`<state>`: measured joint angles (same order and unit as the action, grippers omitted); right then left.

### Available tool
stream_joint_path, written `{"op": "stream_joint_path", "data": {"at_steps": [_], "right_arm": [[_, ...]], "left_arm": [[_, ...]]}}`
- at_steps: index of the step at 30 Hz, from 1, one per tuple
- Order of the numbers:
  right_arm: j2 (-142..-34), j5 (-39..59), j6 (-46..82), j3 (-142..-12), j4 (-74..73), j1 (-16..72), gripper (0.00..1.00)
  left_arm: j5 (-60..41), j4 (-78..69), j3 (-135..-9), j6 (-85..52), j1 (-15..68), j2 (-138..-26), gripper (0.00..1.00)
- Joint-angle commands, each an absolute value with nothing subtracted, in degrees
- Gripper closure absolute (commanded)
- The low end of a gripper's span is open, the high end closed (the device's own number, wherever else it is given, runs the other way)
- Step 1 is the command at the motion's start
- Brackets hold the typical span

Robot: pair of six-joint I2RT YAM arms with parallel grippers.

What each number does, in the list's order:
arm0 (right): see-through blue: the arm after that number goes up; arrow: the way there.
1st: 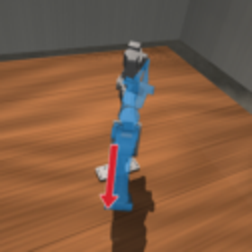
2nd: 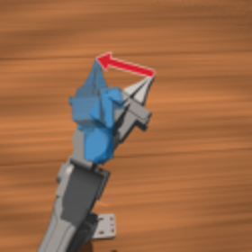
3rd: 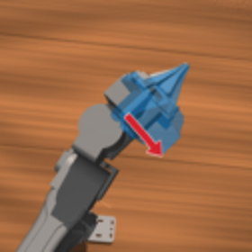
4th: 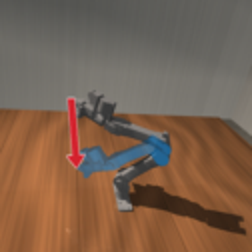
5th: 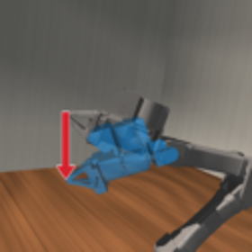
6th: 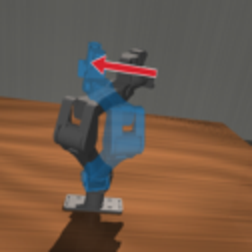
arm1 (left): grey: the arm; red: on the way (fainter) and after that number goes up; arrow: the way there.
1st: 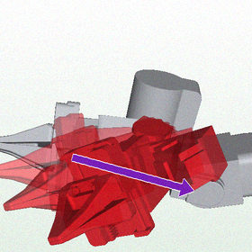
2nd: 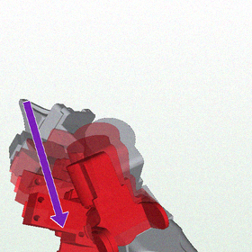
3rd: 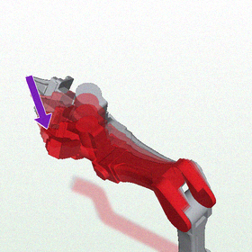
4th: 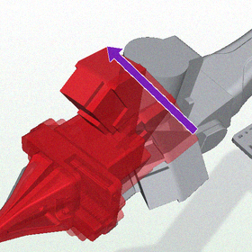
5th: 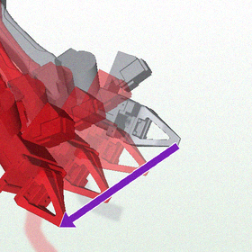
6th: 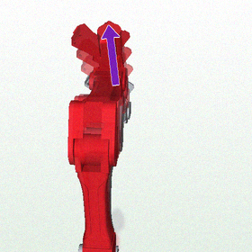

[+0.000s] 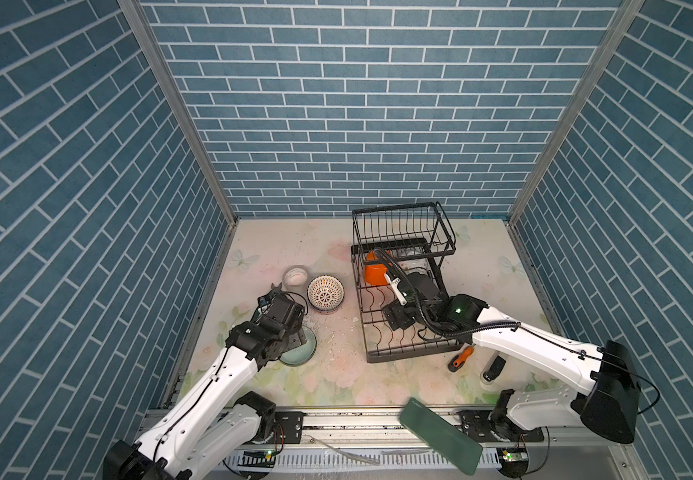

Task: Load the bowls into the dish rack
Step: 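Withdraw the right gripper while the left gripper moves over the green-striped bowl, then lower the left gripper and close it on the green-striped bowl rim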

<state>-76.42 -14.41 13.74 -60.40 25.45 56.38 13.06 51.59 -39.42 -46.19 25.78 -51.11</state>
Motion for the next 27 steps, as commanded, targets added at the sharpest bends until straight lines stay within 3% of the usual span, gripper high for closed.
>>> {"op": "stream_joint_path", "data": {"at_steps": [1, 8, 27], "right_arm": [[-75.9, -12.8, 15.4, -59.0, 24.2, 56.7, 0.09], [-75.6, -13.3, 14.7, -58.7, 24.2, 56.6, 0.10], [-77.5, -13.6, 14.0, -59.7, 24.8, 56.6, 0.10]], "left_arm": [[14.3, 53.4, -38.3, -47.5, 25.4, -52.5, 0.18], [12.3, 50.6, -35.6, -48.3, 25.4, -55.6, 0.21], [2.2, 34.5, -27.1, -49.2, 25.4, -55.5, 0.45]]}}
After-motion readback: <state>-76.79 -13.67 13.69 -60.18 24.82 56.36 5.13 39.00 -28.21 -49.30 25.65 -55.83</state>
